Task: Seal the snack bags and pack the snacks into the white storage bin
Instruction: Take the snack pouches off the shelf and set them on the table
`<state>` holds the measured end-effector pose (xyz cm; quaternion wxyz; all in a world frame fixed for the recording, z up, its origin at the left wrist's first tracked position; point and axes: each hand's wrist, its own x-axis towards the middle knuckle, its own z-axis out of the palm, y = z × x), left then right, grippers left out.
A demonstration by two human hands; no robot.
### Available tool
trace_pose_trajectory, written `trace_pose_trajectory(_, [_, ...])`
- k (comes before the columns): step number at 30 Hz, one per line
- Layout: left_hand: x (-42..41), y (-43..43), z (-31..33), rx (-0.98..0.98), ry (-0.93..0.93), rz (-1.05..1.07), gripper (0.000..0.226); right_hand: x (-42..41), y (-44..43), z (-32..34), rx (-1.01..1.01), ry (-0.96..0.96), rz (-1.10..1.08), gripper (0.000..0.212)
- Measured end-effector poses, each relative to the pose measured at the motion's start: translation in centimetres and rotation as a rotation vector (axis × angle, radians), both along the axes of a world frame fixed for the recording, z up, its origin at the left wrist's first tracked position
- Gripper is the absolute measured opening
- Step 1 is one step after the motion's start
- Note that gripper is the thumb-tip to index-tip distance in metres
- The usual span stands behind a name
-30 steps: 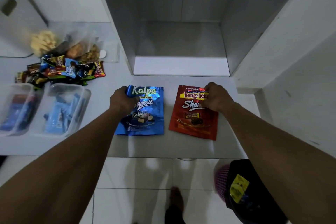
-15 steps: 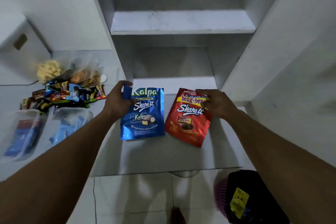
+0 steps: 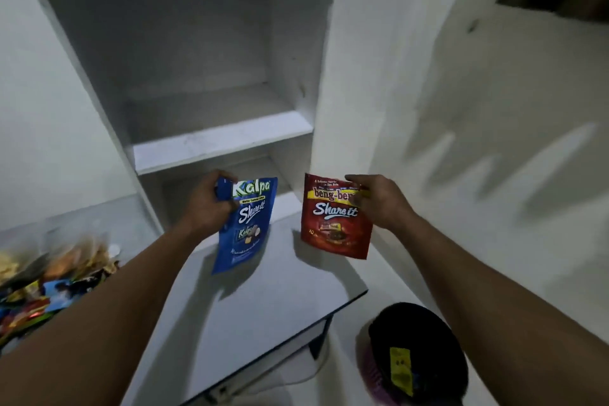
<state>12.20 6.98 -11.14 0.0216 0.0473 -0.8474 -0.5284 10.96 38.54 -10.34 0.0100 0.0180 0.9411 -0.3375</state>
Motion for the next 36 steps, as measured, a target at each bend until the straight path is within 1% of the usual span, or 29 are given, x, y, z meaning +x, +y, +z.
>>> trace_pose_trajectory(5, [0.4,5.2,3.1,0.002,0.024,-0.166,0.041,5.0,4.5,2.8,0.024,0.063,-0.156,0.039])
trace_pose_trajectory(9, [0.5,10.1,3.7,0.009,0.047,-0.268,0.040,8.7,8.3,2.9,0.066,0.108,-0.276,0.035])
trace_pose_trajectory(14, [0.5,17.6,1.7,-0.007,0.032,-0.396,0.039,12.6,13.9,0.7,0.042,0.108,-0.433,0.037])
trace_pose_trajectory(19, [0.7,25.6,-2.2,-0.027,-0.002,-0.492,0.036,14.9,19.7,-3.4,-0.036,0.064,-0.520,0.036])
trace_pose_trajectory(22, [0.4,30.2,-5.3,-0.033,-0.016,-0.515,0.035,15.2,23.1,-7.2,-0.047,0.051,-0.549,0.034])
trace_pose_trajectory(25, [-0.3,35.4,-10.1,-0.067,-0.054,-0.538,0.034,14.9,27.2,-12.7,-0.084,0.021,-0.599,0.028])
trace_pose_trajectory(27, [-1.0,38.3,-14.2,-0.085,-0.081,-0.543,0.035,14.3,29.5,-17.2,-0.091,0.011,-0.615,0.031])
trace_pose_trajectory(31, [-2.4,42.9,-23.8,-0.152,-0.135,-0.508,0.037,13.1,33.1,-27.2,-0.111,-0.062,-0.610,0.043])
trace_pose_trajectory(36, [-3.6,46.5,-35.6,-0.226,-0.201,-0.453,0.035,11.6,35.8,-39.0,-0.124,-0.139,-0.622,0.041])
